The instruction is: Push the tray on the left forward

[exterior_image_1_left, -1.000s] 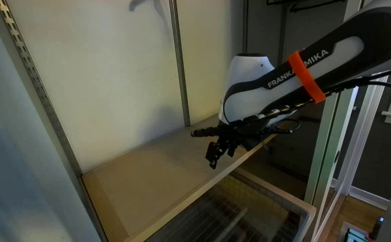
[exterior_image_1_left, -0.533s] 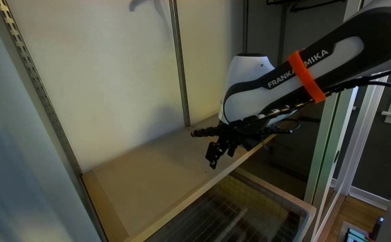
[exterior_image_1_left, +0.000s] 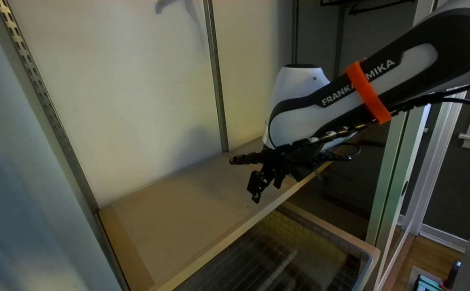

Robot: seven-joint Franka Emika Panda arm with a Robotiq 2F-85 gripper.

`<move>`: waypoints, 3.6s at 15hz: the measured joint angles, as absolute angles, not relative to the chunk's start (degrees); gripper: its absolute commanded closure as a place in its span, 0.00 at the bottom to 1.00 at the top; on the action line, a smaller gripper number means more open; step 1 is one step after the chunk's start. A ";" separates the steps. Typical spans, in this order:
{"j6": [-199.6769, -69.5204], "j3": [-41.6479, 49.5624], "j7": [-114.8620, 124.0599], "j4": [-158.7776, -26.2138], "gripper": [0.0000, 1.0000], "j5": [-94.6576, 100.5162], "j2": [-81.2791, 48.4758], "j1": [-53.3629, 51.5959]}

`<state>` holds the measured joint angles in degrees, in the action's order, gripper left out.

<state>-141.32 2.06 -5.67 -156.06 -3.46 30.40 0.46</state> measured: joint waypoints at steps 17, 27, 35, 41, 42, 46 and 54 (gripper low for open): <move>-141.19 4.12 -11.49 -157.90 0.00 -9.67 24.64 -6.46; -129.96 5.77 -20.50 -157.94 0.00 -25.95 15.52 -11.96; -129.96 5.64 -20.50 -157.89 0.00 -26.16 14.95 -11.81; -129.98 5.11 -20.43 -157.75 0.00 -25.50 14.93 -11.20; -130.02 4.64 -20.35 -157.69 0.00 -24.11 14.87 -10.50; -131.13 3.77 -15.64 -157.60 0.00 -12.54 14.32 -5.32; -132.49 9.20 -9.00 -157.42 0.00 7.66 12.63 10.64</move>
